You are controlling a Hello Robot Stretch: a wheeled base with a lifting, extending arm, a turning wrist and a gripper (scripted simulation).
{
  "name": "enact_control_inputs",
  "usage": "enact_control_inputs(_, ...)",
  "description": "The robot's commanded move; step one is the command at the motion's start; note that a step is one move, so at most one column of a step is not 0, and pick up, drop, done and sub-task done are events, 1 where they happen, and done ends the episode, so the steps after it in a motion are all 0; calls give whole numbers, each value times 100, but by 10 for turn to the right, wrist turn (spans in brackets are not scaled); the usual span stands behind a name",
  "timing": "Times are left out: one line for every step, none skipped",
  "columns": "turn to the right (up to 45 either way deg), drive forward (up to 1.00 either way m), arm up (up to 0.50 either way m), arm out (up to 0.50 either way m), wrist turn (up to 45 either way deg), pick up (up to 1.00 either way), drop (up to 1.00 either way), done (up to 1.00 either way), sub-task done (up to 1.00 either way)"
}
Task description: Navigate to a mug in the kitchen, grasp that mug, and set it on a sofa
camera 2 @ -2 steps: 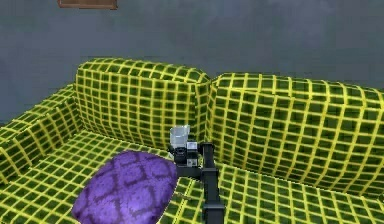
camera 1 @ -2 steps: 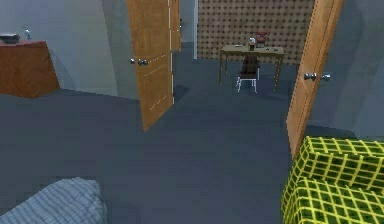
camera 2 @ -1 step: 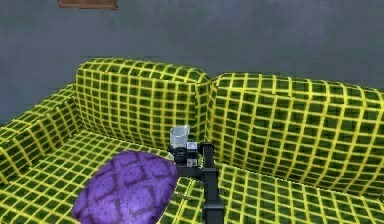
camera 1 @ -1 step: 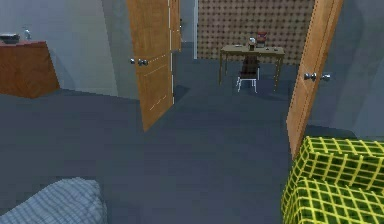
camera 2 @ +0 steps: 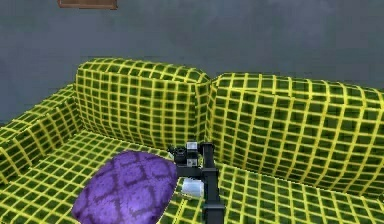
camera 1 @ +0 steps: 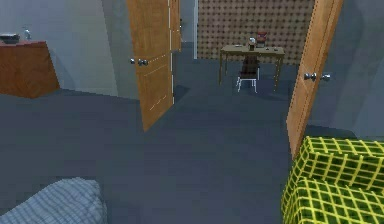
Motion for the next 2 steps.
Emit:
enact_control_inputs(0, 0, 10, 0, 0, 0, 0, 0, 0)
enact_control_inputs(0, 0, 0, -8, 0, 0, 0, 0, 0)
